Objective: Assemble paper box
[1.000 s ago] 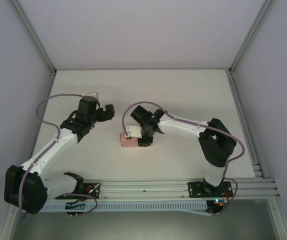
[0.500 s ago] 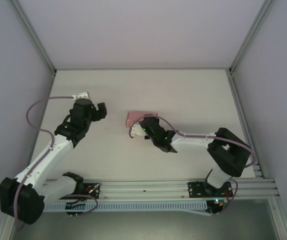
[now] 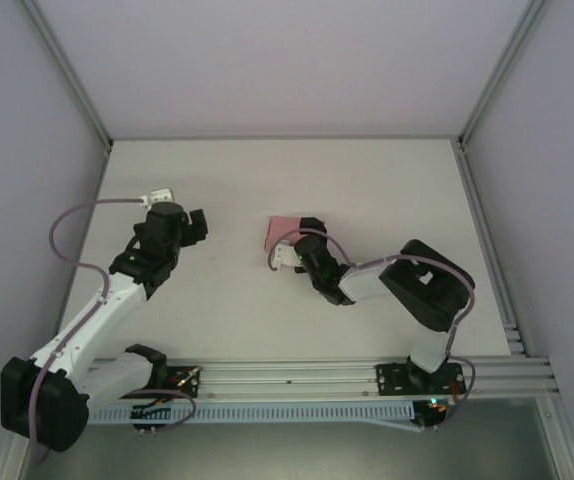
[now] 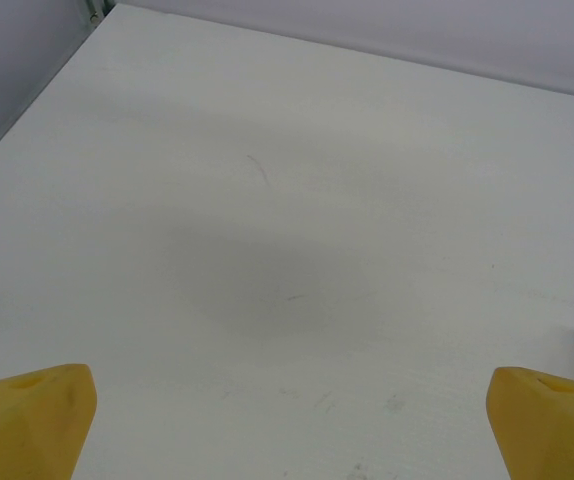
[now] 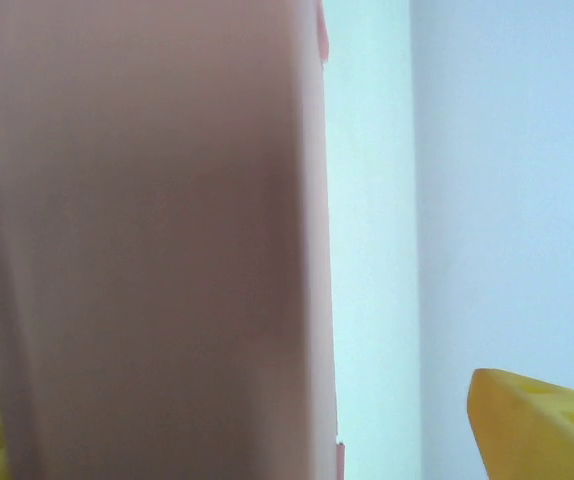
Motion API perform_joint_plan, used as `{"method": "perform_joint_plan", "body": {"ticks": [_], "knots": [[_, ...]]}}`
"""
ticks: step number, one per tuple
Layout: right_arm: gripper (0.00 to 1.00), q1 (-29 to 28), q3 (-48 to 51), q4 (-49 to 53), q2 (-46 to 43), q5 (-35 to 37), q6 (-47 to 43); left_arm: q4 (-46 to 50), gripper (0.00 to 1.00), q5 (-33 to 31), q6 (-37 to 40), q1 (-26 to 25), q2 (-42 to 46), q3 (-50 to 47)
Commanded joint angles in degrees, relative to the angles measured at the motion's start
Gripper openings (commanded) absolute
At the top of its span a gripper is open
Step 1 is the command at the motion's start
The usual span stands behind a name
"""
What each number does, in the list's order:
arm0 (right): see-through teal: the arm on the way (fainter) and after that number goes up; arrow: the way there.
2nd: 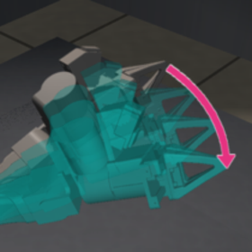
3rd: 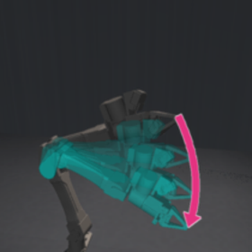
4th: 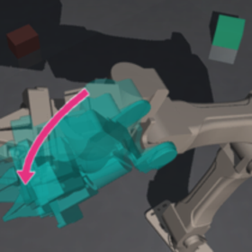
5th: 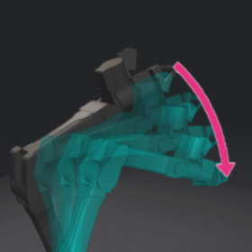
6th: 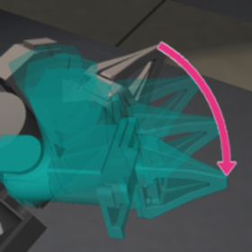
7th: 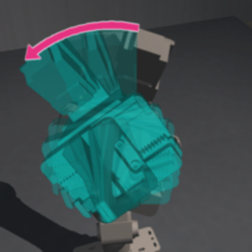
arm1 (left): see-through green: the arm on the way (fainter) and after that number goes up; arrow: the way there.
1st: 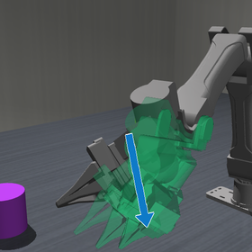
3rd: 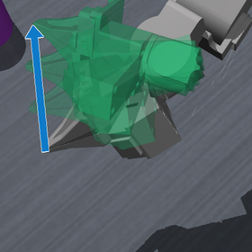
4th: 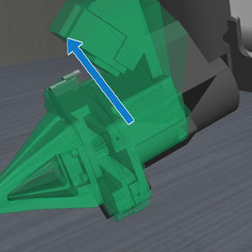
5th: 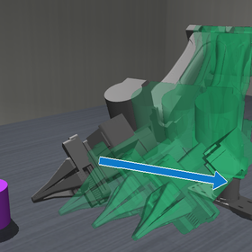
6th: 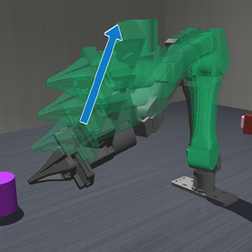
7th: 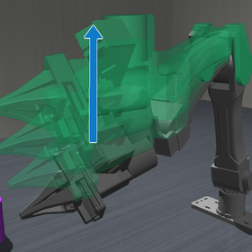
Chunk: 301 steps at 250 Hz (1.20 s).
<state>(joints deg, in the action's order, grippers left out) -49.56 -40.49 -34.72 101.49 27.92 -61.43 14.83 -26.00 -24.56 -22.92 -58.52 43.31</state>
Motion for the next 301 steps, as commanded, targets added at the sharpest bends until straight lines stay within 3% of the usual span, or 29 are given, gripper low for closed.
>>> {"method": "perform_joint_plan", "body": {"ticks": [1, 32, 50, 91, 119, 170, 216, 251, 283, 301], "knots": [[0.95, -0.39, -4.03, 19.69, -5.87, -7.91, 9.53, -1.54, 1.0, -2.24, 1.68, 0.57, 1.29, -0.43], [1.0, 0.13, -14.57, 49.54, -9.72, -18.88, 15.93, -2.01, 1.0, -2.5, 2.74, 0.83, 1.89, -0.42], [1.0, 0.31, -18.79, 59.53, -11.76, -24.08, 17.82, -3.53, 1.0, -2.47, 4.11, 0.77, 2.56, -0.92], [1.0, 2.04, -16.74, 57.52, -22.93, -27.59, 21.74, -12.31, 1.0, -1.72, 11.02, 0.86, 5.21, -4.8], [1.0, 7.93, -15.15, 56.78, -30.47, -33.06, 28.38, -20.7, 1.0, -1.58, 17.04, 1.03, 6.68, -9.24], [1.0, 22.46, -4.59, 43.77, -38.44, -27.53, 40.91, -33.7, 1.0, 0.33, 24.12, 4.17, 5.07, -17.55], [1.0, 34.14, 7.74, 20.51, -36.72, -22.84, 47.45, -50.75, 1.0, 10.07, 24.91, 10.43, -0.04, -26.28], [1.0, 37.94, 13.66, 10.64, -33.22, -23.24, 49.77, -61.62, 1.0, 11.73, 22.67, 15.17, -4.89, -30.84], [1.0, 39.44, 17.86, 1.28, -28.51, -23.42, 49.81, -78.35, 1.0, 13.99, 23.26, 17.3, -12.68, -35.78], [1.0, 40.5, 20.8, -7.77, -25.31, -23.26, 51.29, -75.41, 1.0, 16.16, 24.08, 17.91, -13.81, -34.28]]}}
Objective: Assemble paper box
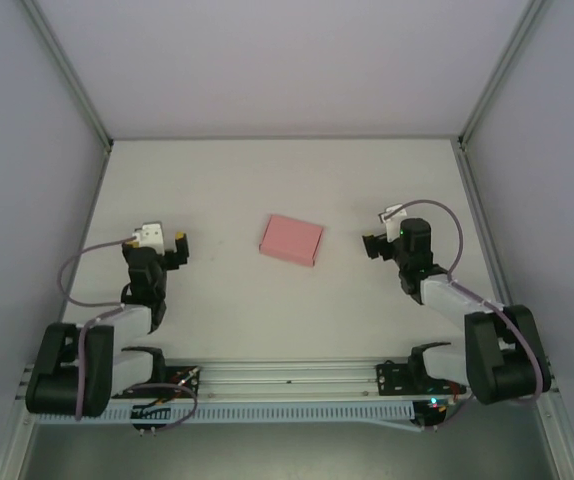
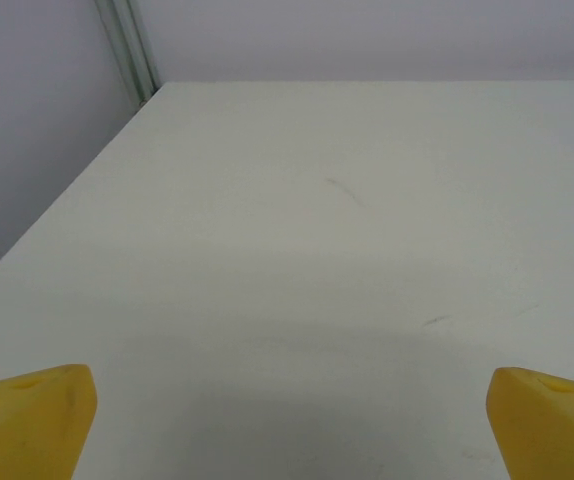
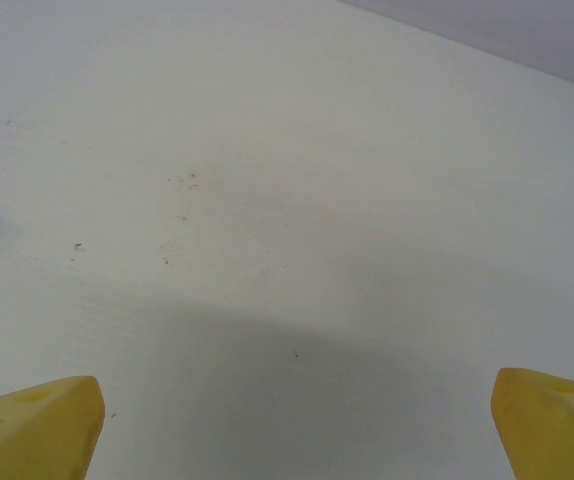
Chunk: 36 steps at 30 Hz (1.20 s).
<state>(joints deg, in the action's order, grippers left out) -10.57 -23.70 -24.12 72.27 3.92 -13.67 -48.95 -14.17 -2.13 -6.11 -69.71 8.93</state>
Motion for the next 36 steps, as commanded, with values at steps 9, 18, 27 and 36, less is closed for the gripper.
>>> {"method": "perform_joint_plan", "body": {"ticks": [9, 18, 27, 36], "knots": [[1.0, 5.14, 6.38, -30.83, 10.11, -0.56, 9.61, -39.92, 1.0, 5.44, 1.37, 6.37, -21.1, -3.33], [1.0, 9.45, 6.09, -38.91, 18.22, 4.02, 16.72, -18.75, 1.0, 8.82, 3.98, 4.69, -18.69, 6.28], [1.0, 9.34, 4.37, -33.16, 16.89, 2.93, 15.96, -18.74, 1.0, 8.81, 3.97, 4.7, -18.75, 6.28], [1.0, 9.44, 4.45, -33.49, 17.05, 2.87, 16.01, -18.68, 1.0, 8.81, 3.98, 4.7, -18.71, 6.28]]}}
